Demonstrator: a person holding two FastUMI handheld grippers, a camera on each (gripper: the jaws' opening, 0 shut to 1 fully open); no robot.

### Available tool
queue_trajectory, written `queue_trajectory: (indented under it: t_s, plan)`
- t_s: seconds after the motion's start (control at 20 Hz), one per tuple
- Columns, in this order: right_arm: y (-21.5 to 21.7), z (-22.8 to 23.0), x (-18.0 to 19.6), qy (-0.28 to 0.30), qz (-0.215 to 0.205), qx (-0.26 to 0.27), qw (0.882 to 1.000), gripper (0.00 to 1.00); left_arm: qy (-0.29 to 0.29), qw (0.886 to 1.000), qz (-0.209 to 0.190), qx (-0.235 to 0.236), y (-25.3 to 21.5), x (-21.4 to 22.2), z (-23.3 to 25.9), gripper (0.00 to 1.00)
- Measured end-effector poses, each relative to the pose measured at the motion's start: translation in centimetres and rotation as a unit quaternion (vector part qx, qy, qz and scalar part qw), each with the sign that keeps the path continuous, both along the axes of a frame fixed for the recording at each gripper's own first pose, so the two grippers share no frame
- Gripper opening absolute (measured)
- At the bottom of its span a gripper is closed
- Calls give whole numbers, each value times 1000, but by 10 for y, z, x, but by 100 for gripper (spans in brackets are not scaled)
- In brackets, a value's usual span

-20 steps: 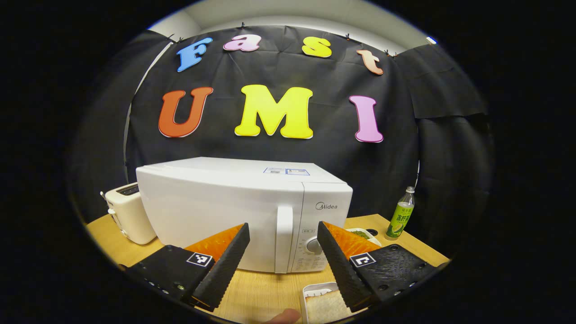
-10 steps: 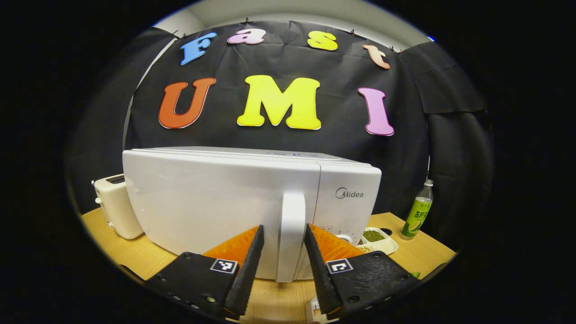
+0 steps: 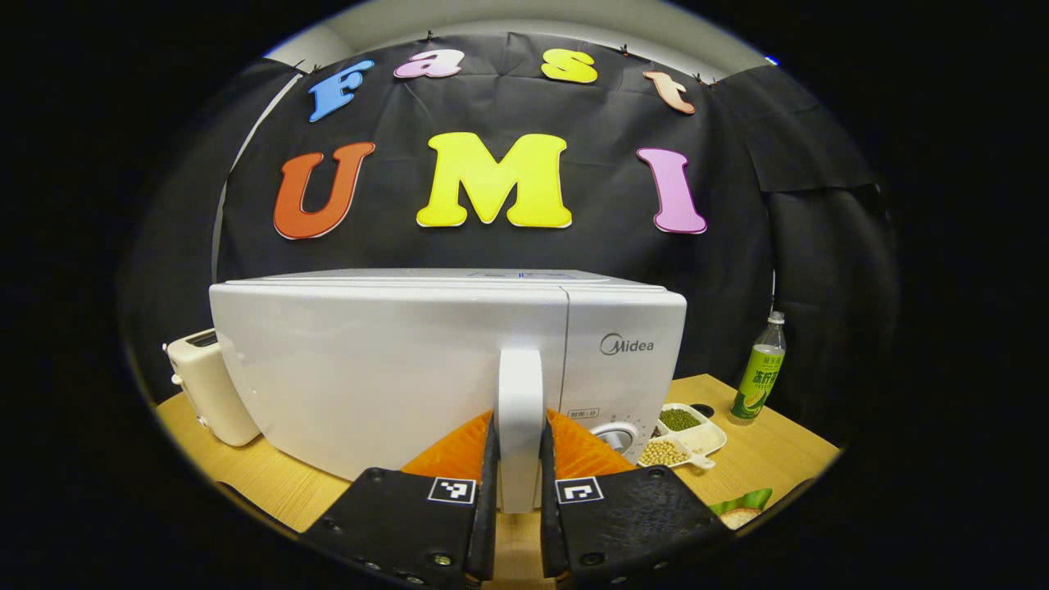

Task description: Open the microwave oven with the left hand, put the food in, and close the microwave oven.

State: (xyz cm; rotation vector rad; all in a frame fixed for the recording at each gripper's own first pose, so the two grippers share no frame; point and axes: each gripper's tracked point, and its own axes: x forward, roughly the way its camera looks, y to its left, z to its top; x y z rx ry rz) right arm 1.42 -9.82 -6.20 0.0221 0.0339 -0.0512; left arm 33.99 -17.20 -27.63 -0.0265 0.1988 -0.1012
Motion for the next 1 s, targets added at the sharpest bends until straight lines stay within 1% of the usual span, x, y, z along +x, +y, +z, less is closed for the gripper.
queue_trajectory:
  t_s: [0.05,0.1,0.2,0.25,0.35,0.45,0.5,0.65,0.75,1.0]
  plan:
    - [-1,1,0,-1,-1,0,1000,92,6,1000,-3,-4,0,0,-1,14]
    - [-2,1,0,-2,-2,1,1000,99,6,1000,-7,-3,-1,-1,-1,14]
    - [-2,0,-2,-4,-2,5,1000,99,5,1000,-8,-11,0,-5,0,14]
    - [-2,-1,-1,-3,-1,6,1000,99,7,1000,-9,-14,0,-2,0,5]
    - [-1,-5,0,0,1,7,1000,99,12,1000,-13,-14,0,-6,-1,5]
    - [-1,-9,1,3,4,3,1000,99,2,1000,-17,-8,4,-21,3,5]
    - [-1,-10,1,3,4,3,1000,99,-2,1000,-26,-1,5,-32,3,4]
    - [3,-15,2,11,7,10,1000,99,-8,999,-53,-12,13,-58,4,4]
    - [9,-17,0,18,11,17,1000,99,-11,998,-67,-6,20,-75,6,4]
    - [26,-9,-18,6,15,1,1000,99,-8,996,-85,-9,42,-116,7,4]
